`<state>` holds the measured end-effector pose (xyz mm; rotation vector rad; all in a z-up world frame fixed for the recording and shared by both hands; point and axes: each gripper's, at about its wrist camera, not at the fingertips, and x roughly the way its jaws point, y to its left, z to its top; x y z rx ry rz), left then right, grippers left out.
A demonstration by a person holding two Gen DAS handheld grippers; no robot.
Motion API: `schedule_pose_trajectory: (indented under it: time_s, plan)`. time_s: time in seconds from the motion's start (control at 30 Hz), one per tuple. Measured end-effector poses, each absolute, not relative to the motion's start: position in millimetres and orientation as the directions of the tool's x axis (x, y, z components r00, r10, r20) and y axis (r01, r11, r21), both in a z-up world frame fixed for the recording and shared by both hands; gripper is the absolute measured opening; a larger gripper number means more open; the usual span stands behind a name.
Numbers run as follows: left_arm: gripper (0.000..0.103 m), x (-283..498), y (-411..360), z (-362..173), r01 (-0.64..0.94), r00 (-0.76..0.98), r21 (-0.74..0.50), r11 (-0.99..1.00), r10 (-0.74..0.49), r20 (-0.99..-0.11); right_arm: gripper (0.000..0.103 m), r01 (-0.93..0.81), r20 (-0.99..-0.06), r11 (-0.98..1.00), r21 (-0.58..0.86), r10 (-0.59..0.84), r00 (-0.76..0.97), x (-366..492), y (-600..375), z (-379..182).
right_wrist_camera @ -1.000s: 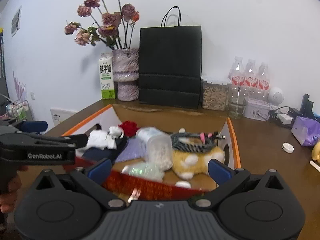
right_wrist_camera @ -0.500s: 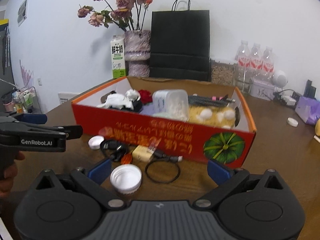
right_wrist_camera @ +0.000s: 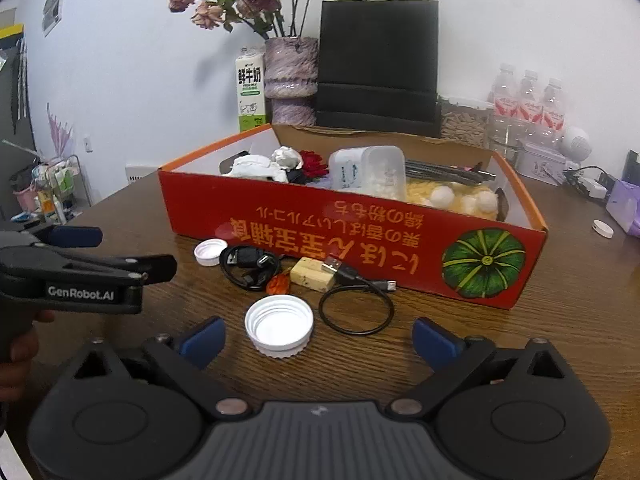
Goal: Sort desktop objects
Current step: 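Grasp a white bottle cap with the right gripper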
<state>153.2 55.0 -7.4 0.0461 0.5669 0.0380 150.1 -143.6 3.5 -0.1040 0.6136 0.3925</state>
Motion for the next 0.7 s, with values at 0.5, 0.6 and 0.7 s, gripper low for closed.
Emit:
schedule_pose_trajectory:
  time_s: [0.5,0.6,0.7]
  plan:
    - [0.103,160.4,59.9,-13.4,-0.015,0.82,0.029,0.999,0.029,-0.571,0.076,-0.438,-0.588,0.898,-0.021,0.344,0.732,153.7,-121.6,-1.5]
    - [0.103,160.9,60.2,-14.0,-0.015,0.817,0.026,1.0,0.027,-0.575,0.06,-0.449,-0.59,0.893,-0.022,0.351,0.727,154.9,-119.2,-1.5]
    - [0.103,161.1,60.3,-14.4,-0.016,0.816,0.027,1.0,0.028,-0.578,0.039,-0.466,-0.592,0.884,-0.02,0.365,0.718,154.8,-117.6,-2.6]
